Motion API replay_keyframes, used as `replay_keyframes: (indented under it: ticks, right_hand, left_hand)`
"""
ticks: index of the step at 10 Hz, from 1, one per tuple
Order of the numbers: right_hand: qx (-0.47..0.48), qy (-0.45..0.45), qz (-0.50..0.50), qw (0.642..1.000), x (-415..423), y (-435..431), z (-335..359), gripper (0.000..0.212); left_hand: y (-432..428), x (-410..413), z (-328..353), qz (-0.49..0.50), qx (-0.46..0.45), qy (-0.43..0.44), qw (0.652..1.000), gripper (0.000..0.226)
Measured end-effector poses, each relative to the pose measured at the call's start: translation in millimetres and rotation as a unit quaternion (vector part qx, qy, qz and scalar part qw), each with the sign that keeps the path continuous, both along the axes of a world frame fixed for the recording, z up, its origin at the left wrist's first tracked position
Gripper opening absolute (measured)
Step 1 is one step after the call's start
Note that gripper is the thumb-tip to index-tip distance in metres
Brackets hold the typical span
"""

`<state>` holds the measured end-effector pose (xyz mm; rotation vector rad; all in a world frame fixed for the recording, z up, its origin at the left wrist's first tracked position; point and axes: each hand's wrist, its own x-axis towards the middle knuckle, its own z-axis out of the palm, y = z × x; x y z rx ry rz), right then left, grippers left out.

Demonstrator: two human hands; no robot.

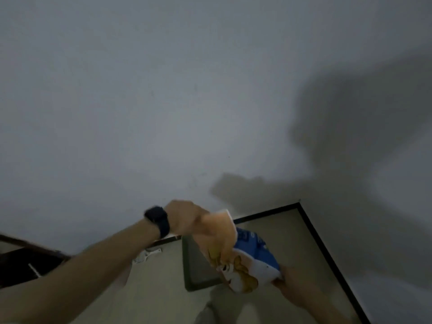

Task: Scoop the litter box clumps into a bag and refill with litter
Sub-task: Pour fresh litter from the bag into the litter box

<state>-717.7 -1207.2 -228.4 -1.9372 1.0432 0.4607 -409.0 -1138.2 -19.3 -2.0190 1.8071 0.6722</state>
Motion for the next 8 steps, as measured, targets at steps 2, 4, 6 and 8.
replay_keyframes:
  ticks: [2, 4, 6, 8]
  right_hand:
    - [0.019, 0.155, -0.008, 0.988, -9, 71, -78, 0.041]
    - [0.106, 0.278, -0.030, 0.954, -3, 123, -156, 0.050]
    - [0.055, 0.316, -0.093, 0.943, 40, 141, -224, 0.035]
    - [0.057, 0.295, -0.081, 0.950, 91, 125, -286, 0.028]
  left_hand:
    - [30, 4, -145, 0.040, 0.045, 0.081, 0.995, 0.048]
    - [31, 20, -293, -0.050, 0.107, 0.094, 0.989, 0.034]
    - [38, 39, -408, -0.004, 0.134, 0.136, 0.982, 0.046]
    - [23, 82, -496, 0.018, 0.155, 0.140, 0.978, 0.037]
